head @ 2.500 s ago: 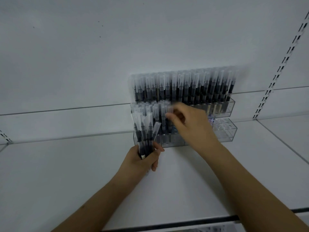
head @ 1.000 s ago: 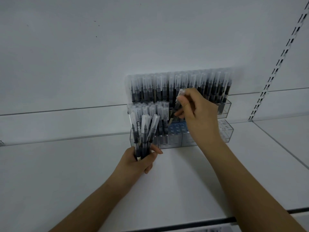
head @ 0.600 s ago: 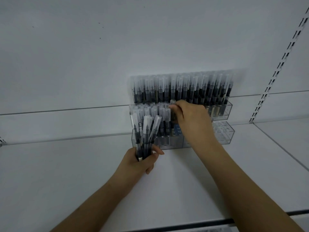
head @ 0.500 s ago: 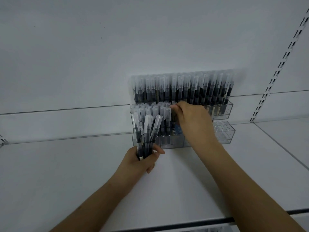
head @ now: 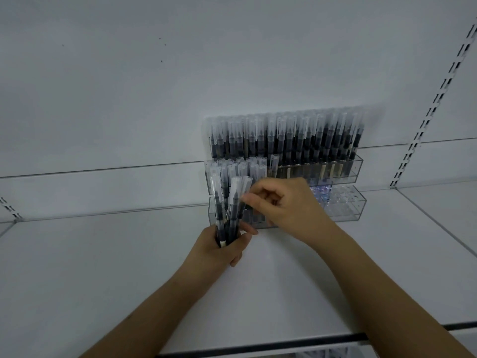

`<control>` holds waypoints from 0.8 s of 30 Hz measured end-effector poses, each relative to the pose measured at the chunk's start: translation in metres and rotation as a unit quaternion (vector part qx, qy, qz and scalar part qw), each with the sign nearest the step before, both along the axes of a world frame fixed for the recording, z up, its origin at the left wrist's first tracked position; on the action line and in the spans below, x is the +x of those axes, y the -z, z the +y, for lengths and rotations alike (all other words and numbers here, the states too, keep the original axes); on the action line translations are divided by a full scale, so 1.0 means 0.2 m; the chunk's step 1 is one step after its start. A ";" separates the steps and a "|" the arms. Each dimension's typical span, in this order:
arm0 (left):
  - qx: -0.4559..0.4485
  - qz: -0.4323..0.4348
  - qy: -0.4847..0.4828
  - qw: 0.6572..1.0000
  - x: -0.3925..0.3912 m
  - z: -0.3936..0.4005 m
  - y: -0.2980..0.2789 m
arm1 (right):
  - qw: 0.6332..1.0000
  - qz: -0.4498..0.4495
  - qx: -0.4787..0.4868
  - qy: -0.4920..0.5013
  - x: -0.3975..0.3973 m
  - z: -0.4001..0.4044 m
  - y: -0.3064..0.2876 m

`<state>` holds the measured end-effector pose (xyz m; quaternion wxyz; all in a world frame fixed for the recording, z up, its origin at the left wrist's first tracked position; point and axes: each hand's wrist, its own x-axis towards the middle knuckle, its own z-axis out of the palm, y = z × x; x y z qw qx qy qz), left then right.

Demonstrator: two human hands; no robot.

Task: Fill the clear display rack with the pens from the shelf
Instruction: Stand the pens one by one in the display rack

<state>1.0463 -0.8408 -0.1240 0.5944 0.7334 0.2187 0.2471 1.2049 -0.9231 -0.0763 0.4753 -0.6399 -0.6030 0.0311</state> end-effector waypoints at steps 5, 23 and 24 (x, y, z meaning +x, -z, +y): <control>0.015 0.009 -0.013 1.000 0.01 0.00 0.02 | 0.998 0.063 -0.002 -0.005 0.00 -0.01 0.00; 0.039 0.007 -0.016 0.999 0.02 0.01 0.03 | 0.966 -0.002 0.113 0.233 0.17 -0.07 -0.04; 0.041 0.006 -0.015 0.999 0.02 0.02 0.03 | 0.969 -0.014 0.101 0.224 0.17 -0.06 -0.04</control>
